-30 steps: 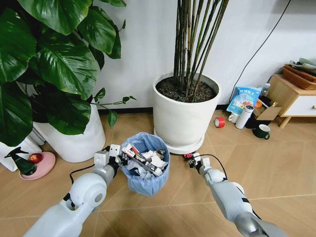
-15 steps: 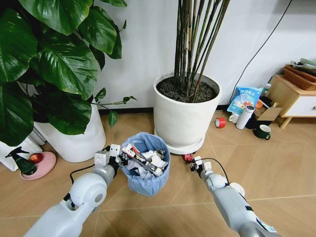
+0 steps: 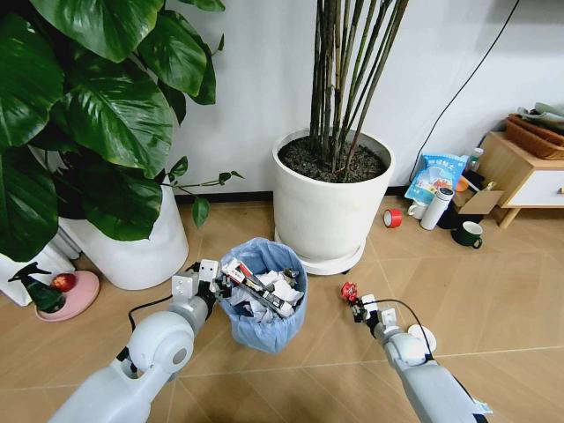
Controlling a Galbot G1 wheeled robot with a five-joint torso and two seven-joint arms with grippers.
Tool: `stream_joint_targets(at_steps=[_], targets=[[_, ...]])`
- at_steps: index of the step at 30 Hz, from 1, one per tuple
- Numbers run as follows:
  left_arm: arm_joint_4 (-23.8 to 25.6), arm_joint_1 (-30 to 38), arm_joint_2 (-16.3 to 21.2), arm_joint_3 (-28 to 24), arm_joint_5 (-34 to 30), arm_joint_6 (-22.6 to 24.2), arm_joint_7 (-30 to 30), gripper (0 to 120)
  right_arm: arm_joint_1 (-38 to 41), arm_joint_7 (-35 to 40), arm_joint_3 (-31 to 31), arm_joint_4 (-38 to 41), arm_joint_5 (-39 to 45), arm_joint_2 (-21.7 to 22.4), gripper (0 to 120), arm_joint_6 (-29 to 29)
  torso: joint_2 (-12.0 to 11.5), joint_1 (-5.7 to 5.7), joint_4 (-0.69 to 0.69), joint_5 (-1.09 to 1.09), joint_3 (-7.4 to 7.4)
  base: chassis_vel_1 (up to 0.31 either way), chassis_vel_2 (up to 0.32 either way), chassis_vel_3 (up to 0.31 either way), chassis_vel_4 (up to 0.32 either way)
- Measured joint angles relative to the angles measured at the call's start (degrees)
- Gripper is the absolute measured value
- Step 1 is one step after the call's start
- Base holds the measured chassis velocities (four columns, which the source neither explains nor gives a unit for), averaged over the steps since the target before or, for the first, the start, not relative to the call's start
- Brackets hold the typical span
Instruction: Pick up the trash bin and place the garbage on the floor into it.
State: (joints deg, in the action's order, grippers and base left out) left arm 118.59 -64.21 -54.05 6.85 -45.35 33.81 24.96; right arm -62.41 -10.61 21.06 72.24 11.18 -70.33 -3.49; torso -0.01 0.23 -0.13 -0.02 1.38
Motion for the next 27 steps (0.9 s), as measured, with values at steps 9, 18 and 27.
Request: stream_joint_targets(at_steps=[9, 18, 27], targets=[[-1.00, 0.35, 0.14, -0.72, 0.06, -0.02, -0.17, 0, -10.07, 0.45, 1.89, 18.43, 2.79, 6.00, 17, -0.59, 0.00, 0.00, -0.02, -0.01, -0.01, 0.000, 0.000, 0.000, 0.000], [-3.47, 2.59, -0.55, -1.39, -2.28, 0.47, -0.59, 0, -16.07, 1.32, 3.44, 40.01, 13.19, 14.45, 17, -3.94, 0.00, -0.01, 0.00, -0.01, -0.01, 0.000, 0.000, 0.000, 0.000], [-3.93, 5.81, -0.91, -3.76, -5.51, 1.85, 0.20, 0, -12.45, 1.48, 0.50, 55.21, 23.35, 20.07, 17, -10.61, 0.00, -0.01, 0.00, -0.03, -0.01, 0.000, 0.000, 0.000, 0.000]])
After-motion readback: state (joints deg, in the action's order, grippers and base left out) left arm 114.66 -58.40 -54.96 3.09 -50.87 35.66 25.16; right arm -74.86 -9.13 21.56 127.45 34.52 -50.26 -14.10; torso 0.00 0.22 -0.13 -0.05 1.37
